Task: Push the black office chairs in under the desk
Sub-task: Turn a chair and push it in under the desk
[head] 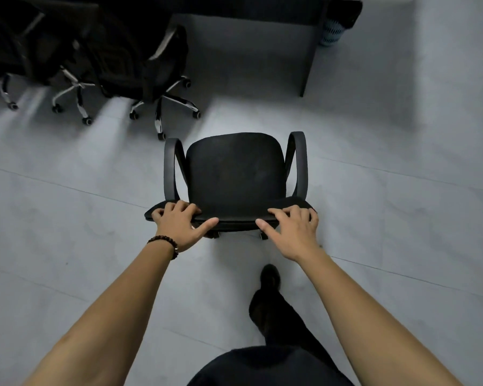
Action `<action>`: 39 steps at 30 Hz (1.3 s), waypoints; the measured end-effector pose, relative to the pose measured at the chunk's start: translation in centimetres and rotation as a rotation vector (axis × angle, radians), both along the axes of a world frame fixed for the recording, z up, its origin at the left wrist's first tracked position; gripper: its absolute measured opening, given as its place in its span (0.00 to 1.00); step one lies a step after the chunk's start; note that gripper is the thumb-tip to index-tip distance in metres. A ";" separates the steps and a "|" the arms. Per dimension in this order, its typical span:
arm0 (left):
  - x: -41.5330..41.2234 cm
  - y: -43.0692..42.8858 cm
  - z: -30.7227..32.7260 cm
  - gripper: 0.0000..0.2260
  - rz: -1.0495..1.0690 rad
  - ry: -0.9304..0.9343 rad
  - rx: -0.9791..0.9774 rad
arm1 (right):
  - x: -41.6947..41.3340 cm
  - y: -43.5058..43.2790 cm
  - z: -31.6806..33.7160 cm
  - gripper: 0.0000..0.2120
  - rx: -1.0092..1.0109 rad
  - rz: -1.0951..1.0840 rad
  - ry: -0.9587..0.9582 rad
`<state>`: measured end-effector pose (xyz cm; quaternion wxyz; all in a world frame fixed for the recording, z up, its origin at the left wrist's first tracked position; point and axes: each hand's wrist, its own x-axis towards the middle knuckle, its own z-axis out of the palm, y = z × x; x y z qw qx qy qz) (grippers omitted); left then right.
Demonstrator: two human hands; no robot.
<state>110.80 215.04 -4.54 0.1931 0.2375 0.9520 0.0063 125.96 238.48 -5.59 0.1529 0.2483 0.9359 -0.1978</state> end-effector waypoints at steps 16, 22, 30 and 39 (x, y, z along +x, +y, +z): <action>-27.9 7.0 -0.3 0.39 -0.120 0.001 0.017 | -24.6 5.3 0.6 0.34 -0.022 -0.118 -0.050; -39.6 10.2 -0.6 0.35 -0.212 -0.023 0.043 | -35.0 6.7 0.7 0.33 -0.023 -0.228 -0.057; -50.0 15.1 -1.1 0.35 -0.291 0.037 0.104 | -43.4 10.2 0.4 0.31 -0.025 -0.270 -0.064; -56.3 20.6 -0.7 0.37 -0.303 0.036 0.059 | -49.6 15.3 0.0 0.31 0.023 -0.274 -0.075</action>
